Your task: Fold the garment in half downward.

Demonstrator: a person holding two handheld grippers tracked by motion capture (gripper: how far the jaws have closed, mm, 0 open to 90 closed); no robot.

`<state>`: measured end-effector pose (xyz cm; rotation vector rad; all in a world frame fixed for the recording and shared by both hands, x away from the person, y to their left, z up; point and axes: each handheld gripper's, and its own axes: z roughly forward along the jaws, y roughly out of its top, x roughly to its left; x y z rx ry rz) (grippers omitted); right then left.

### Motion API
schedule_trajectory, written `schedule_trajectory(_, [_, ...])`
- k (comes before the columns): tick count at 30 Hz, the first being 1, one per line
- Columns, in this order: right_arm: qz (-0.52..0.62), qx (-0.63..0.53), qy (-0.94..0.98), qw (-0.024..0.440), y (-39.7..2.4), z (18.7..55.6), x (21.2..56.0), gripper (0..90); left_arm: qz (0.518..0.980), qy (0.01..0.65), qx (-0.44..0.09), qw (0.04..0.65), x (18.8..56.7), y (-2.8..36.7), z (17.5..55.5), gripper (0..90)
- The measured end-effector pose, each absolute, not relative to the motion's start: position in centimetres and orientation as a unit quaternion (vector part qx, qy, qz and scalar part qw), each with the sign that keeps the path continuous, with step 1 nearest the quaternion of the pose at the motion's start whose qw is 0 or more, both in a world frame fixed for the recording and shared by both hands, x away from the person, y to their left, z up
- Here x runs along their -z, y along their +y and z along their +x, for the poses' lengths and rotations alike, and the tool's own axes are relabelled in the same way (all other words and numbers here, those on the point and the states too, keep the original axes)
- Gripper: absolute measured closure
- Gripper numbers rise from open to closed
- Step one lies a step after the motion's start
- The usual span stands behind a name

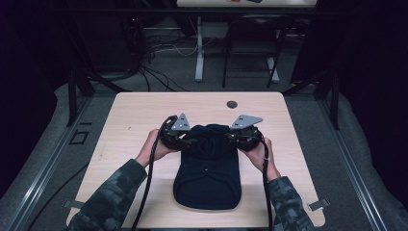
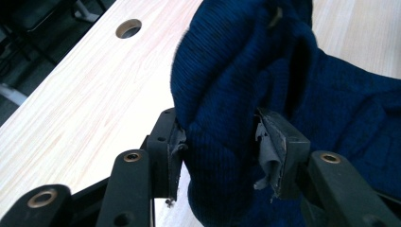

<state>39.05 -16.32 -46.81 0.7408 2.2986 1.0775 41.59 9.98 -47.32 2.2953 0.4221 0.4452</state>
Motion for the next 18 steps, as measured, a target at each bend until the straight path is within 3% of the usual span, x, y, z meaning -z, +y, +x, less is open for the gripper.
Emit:
schedule_trajectory(2, [0.264,-0.394,0.842,0.255,-16.2,38.8,46.7,77.0,0.894,0.167,-0.176,0.378,47.3,10.1,41.5,56.3])
schedule_trajectory(4, [0.246,-0.389,0.843,0.279,-15.9,38.0,46.6,75.9,0.889,0.168,-0.186,0.383,47.3,10.1,41.2,65.0])
schedule_trajectory(9, [0.255,-0.404,0.84,0.258,-16.4,37.7,46.7,68.3,0.883,0.16,-0.207,0.389,47.4,10.0,40.7,69.1])
schedule_trajectory(11, [0.278,-0.412,0.838,0.227,-17.1,38.1,46.6,53.1,0.88,0.143,-0.216,0.397,47.3,9.8,40.6,69.1])
schedule_trajectory(12, [0.278,-0.412,0.838,0.227,-17.1,38.1,46.6,53.1,0.88,0.143,-0.216,0.397,47.3,9.8,40.6,68.9])
schedule_trajectory(13, [0.294,-0.414,0.839,0.197,-17.4,38.7,46.5,42.3,0.88,0.138,-0.217,0.4,47.3,9.7,40.5,68.9])
schedule_trajectory(14, [0.294,-0.414,0.839,0.197,-17.4,38.7,46.5,42.3,0.88,0.135,-0.222,0.398,47.2,9.6,40.6,68.9])
schedule_trajectory(16, [0.306,-0.41,0.842,0.168,-17.6,39.4,46.6,33.7,0.879,0.124,-0.228,0.4,47.2,9.3,40.4,68.9])
schedule_trajectory(18, [0.314,-0.402,0.846,0.155,-17.5,39.9,46.8,33.8,0.88,0.12,-0.232,0.396,47.2,9.2,40.3,68.9])
